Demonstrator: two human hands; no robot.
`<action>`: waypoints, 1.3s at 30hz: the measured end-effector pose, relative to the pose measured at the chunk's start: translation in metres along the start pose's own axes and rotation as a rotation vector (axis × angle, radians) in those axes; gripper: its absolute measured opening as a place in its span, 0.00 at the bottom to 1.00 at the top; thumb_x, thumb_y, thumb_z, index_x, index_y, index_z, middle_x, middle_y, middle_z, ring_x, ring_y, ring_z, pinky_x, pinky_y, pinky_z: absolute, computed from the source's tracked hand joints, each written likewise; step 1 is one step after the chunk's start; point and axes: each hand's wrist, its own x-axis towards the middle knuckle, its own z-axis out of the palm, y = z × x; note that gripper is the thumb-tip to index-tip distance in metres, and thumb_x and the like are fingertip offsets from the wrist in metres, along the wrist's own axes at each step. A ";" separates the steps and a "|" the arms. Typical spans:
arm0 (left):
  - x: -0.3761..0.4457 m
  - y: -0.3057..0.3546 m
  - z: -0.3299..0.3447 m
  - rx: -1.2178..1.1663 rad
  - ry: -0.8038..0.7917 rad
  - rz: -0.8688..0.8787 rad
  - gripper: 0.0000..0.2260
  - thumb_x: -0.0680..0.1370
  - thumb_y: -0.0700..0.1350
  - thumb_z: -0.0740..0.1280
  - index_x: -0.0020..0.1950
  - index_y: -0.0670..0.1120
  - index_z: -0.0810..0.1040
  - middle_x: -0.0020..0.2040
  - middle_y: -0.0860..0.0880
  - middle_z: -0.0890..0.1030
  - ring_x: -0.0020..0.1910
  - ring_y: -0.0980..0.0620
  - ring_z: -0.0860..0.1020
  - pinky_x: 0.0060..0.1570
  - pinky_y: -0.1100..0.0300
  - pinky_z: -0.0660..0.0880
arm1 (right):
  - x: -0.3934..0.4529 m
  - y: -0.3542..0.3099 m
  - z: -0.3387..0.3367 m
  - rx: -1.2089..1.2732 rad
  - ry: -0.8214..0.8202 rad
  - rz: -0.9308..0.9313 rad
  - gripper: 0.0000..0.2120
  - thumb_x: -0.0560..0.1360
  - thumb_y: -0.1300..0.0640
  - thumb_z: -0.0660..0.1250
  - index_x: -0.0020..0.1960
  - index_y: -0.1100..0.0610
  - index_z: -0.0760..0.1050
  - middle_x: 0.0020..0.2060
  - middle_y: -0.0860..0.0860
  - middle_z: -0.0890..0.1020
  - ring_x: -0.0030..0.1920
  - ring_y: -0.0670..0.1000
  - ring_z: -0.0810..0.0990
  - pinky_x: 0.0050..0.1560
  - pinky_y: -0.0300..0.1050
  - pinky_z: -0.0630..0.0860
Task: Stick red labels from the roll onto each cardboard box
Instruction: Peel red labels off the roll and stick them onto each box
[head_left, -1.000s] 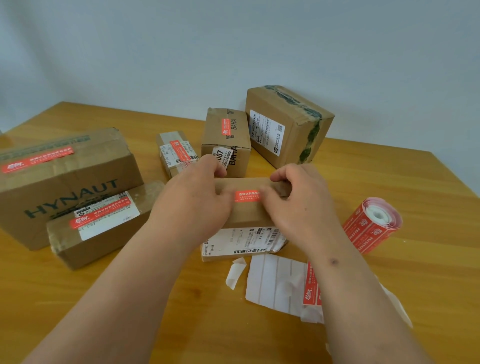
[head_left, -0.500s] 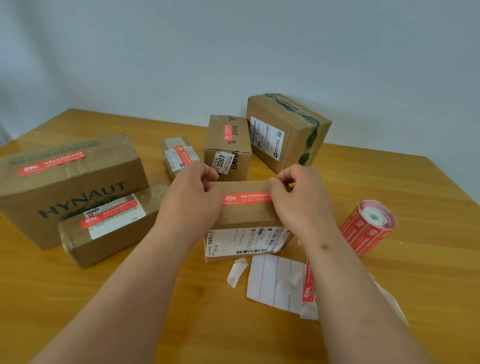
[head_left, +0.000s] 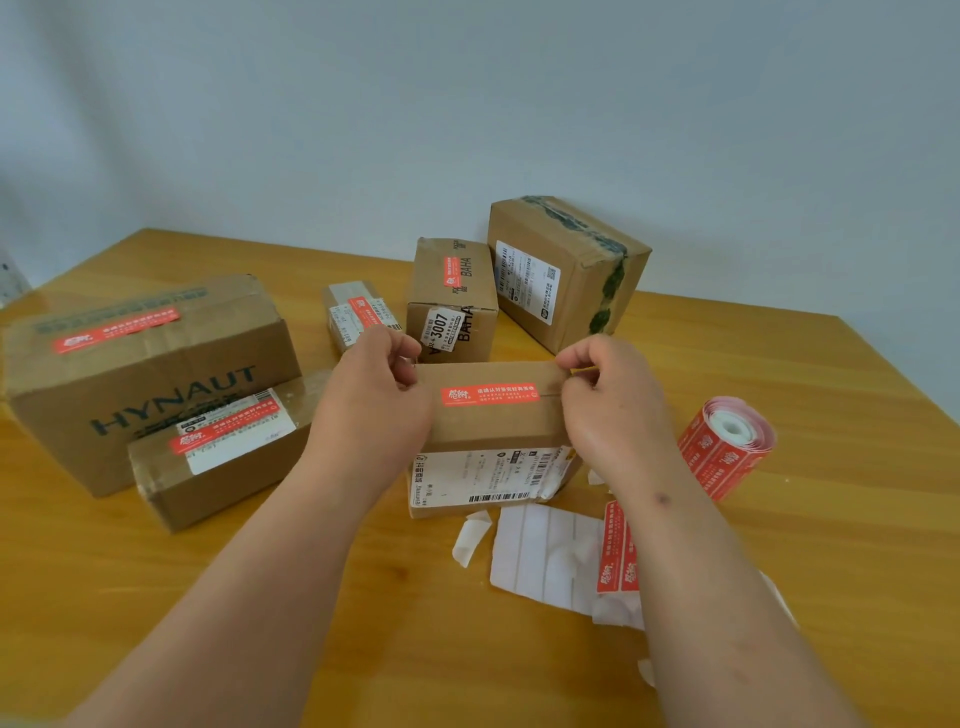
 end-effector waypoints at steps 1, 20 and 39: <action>-0.001 -0.001 0.000 0.003 0.017 -0.002 0.11 0.78 0.38 0.64 0.56 0.52 0.71 0.46 0.52 0.76 0.40 0.56 0.74 0.33 0.67 0.69 | -0.003 0.000 -0.004 0.019 0.016 -0.003 0.10 0.78 0.62 0.59 0.51 0.48 0.73 0.50 0.45 0.72 0.51 0.45 0.73 0.47 0.40 0.70; -0.088 0.013 0.055 0.034 -0.115 0.401 0.10 0.77 0.45 0.66 0.52 0.60 0.71 0.38 0.59 0.73 0.38 0.60 0.72 0.34 0.64 0.69 | -0.070 0.051 -0.057 -0.543 -0.427 0.056 0.26 0.73 0.51 0.64 0.70 0.44 0.64 0.63 0.45 0.74 0.67 0.51 0.70 0.68 0.54 0.56; -0.082 0.030 0.060 -0.156 -0.489 0.077 0.09 0.76 0.54 0.67 0.39 0.52 0.77 0.37 0.56 0.83 0.38 0.64 0.81 0.32 0.74 0.72 | -0.073 0.050 -0.087 0.202 -0.378 -0.001 0.02 0.75 0.51 0.70 0.46 0.44 0.79 0.40 0.42 0.84 0.40 0.38 0.83 0.34 0.32 0.75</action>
